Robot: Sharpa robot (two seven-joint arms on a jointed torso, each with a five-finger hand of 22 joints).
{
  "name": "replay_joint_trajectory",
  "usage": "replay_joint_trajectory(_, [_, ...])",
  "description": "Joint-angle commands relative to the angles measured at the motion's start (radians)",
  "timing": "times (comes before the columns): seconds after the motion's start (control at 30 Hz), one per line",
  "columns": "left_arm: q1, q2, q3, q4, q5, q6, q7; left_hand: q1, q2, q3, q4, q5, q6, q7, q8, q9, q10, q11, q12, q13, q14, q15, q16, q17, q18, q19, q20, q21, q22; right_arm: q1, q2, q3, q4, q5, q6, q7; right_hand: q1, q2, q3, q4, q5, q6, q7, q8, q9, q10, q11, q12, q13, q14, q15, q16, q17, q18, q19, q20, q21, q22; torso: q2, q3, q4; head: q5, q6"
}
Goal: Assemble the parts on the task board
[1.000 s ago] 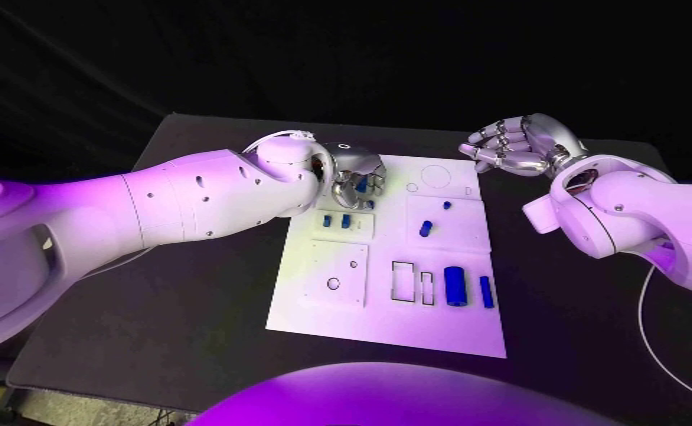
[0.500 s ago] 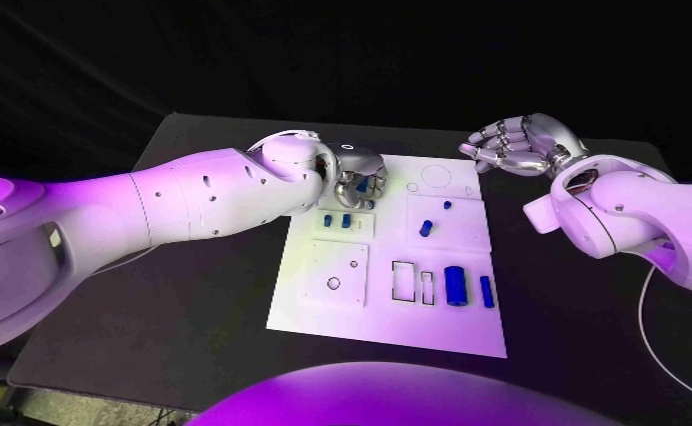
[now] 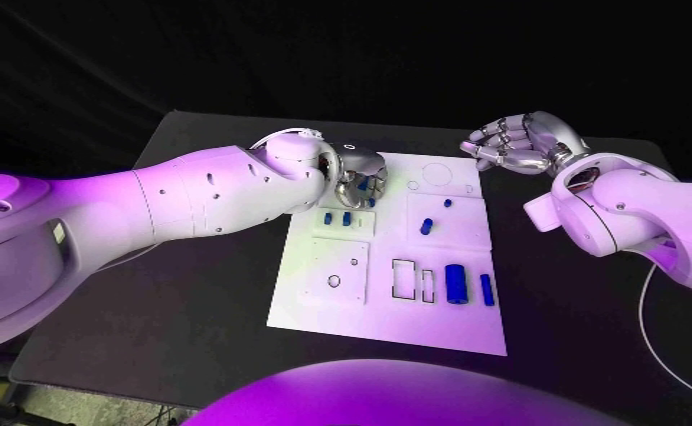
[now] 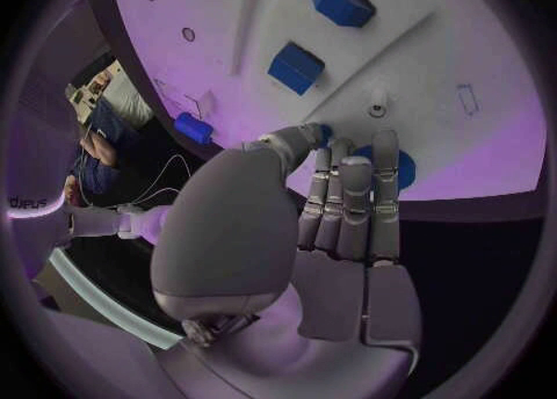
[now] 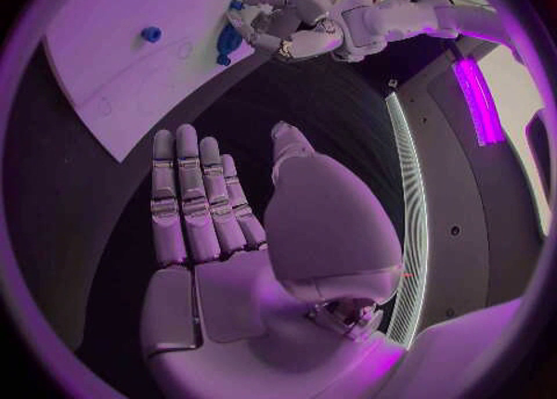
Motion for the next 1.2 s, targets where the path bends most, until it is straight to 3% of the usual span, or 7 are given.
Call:
replay_joint_trajectory(0.03, [0.000, 0.004, 0.000, -0.002, -0.007, 0.027, -0.006, 0.009, 0.000, 0.008, 0.001, -0.001, 0.007, 0.003, -0.006, -0.002, 0.007, 0.000, -0.007, -0.002, 0.009, -0.001, 0.007, 0.002, 0.014, -0.003, -0.004, 0.006, 0.003, 0.000, 0.001, 0.000, 0.000, -0.011, 0.006, 0.011, 0.004, 0.006, -0.002, -0.003, 0.006, -0.009, 0.042, 0.005, -0.001, -0.007, 0.003, 0.004, -0.001, -0.004, 0.002, -0.006, -0.002, 0.005, -0.001, 0.004, -0.004, -0.001, -0.001, 0.0001, 0.0010, 0.000, 0.000])
replay_joint_trajectory(0.67, [-0.003, 0.009, -0.003, -0.008, -0.003, 0.026, 0.002, -0.008, 0.035, 0.041, -0.039, -0.005, 0.088, -0.017, 0.000, -0.002, 0.085, -0.028, 0.001, 0.004, 0.074, -0.024, 0.067, 0.092, 0.006, 0.023, -0.019, 0.077, 0.077, 0.000, 0.002, 0.000, 0.000, -0.011, 0.007, 0.011, 0.003, 0.009, -0.004, -0.002, 0.005, -0.009, 0.042, 0.008, -0.002, -0.008, 0.003, 0.007, -0.001, -0.003, 0.002, -0.007, -0.002, 0.005, 0.000, 0.004, -0.004, -0.003, 0.000, 0.0010, 0.0007, 0.000, -0.004])
replay_joint_trajectory(1.07, [-0.005, 0.005, -0.003, -0.004, 0.018, -0.026, 0.014, -0.031, 0.038, 0.042, -0.037, -0.005, 0.102, -0.019, -0.007, -0.002, 0.096, -0.028, -0.020, -0.001, 0.085, -0.025, 0.073, 0.102, 0.003, 0.031, -0.023, 0.088, 0.092, 0.000, 0.002, 0.000, -0.001, -0.011, 0.007, 0.012, 0.003, 0.010, -0.005, -0.002, 0.005, -0.009, 0.042, 0.009, -0.003, -0.008, 0.003, 0.007, -0.001, -0.002, 0.002, -0.007, -0.002, 0.005, 0.000, 0.004, -0.004, -0.003, -0.001, 0.0011, -0.0002, 0.000, 0.001])
replay_joint_trajectory(1.2, [-0.007, -0.003, 0.002, 0.006, 0.024, -0.055, 0.020, -0.033, 0.038, 0.042, -0.037, -0.004, 0.104, -0.019, -0.008, -0.002, 0.098, -0.028, -0.022, -0.002, 0.087, -0.025, 0.075, 0.106, 0.002, 0.036, -0.023, 0.091, 0.098, -0.001, 0.003, 0.000, -0.001, -0.011, 0.007, 0.012, 0.003, 0.010, -0.005, -0.002, 0.005, -0.009, 0.042, 0.009, -0.003, -0.008, 0.003, 0.007, -0.001, -0.002, 0.002, -0.007, -0.002, 0.005, 0.000, 0.004, -0.004, -0.003, 0.000, 0.0009, 0.0001, 0.000, 0.003])
